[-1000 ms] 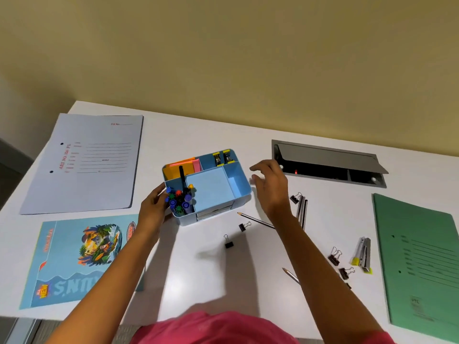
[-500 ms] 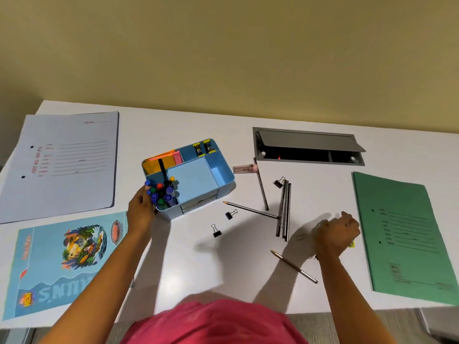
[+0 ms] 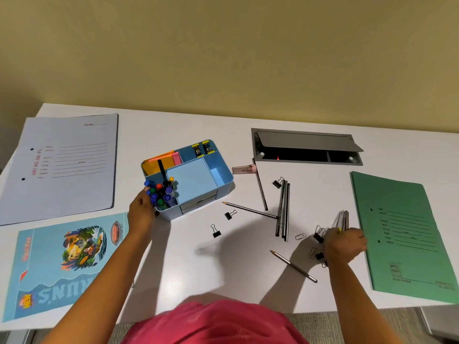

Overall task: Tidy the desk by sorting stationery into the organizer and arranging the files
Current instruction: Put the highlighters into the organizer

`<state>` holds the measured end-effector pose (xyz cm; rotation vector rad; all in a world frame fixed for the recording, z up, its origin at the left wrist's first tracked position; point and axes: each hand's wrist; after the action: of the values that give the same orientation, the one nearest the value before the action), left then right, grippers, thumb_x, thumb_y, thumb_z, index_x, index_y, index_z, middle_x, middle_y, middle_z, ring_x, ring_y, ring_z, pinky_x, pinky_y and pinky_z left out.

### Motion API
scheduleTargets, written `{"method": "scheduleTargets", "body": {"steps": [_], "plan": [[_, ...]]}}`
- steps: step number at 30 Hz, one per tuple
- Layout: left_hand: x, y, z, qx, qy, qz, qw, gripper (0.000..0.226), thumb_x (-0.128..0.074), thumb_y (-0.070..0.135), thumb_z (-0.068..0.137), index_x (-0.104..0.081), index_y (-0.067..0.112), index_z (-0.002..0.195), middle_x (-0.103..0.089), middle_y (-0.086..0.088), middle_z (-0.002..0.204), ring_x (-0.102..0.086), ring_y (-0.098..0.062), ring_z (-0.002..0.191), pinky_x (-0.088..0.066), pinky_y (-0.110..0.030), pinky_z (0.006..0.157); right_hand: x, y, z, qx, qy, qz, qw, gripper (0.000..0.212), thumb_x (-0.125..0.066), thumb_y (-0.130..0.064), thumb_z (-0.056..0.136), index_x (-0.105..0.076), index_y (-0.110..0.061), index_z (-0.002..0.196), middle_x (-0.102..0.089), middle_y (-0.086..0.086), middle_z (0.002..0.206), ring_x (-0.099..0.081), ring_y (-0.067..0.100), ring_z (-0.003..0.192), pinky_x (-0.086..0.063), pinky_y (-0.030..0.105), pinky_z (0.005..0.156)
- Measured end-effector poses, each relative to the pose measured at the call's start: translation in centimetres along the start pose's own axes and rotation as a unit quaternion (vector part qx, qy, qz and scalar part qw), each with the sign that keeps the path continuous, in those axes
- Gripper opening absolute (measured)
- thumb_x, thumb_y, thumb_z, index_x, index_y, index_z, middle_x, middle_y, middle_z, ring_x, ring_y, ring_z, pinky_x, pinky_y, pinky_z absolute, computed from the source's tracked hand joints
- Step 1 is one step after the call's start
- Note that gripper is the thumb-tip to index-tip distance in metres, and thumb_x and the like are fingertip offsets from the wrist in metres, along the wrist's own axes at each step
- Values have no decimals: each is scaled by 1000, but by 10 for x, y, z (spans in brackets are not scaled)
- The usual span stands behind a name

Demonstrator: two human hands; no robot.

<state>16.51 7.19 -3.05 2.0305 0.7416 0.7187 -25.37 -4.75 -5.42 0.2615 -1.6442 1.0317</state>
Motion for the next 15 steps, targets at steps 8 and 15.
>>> {"method": "scheduleTargets", "body": {"steps": [8,15], "plan": [[0,0,-1,-12,-6,-4,1000,24,-35,22,100,-59,26,98,-64,-8,102,-60,-32,102,-49,-55,93,6,-60,-22,147,11,178,973,32,-65,-6,85,-57,2,115,-60,24,106,-57,39,99,-47,48,90],[3,1,-2,-16,-22,-10,1000,25,-35,25,101,-60,24,103,-64,-9,106,-61,-32,104,-51,-51,92,17,-147,-70,280,-101,285,911,34,-66,-12,88,-58,-11,121,-58,8,114,-58,15,99,-50,32,89]]}}
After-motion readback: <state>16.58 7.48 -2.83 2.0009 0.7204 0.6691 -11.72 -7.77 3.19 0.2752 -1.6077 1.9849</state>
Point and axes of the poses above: each hand's wrist, its own z-axis towards the middle knuckle, its own x-axis out of the back of the hand, y = z × x
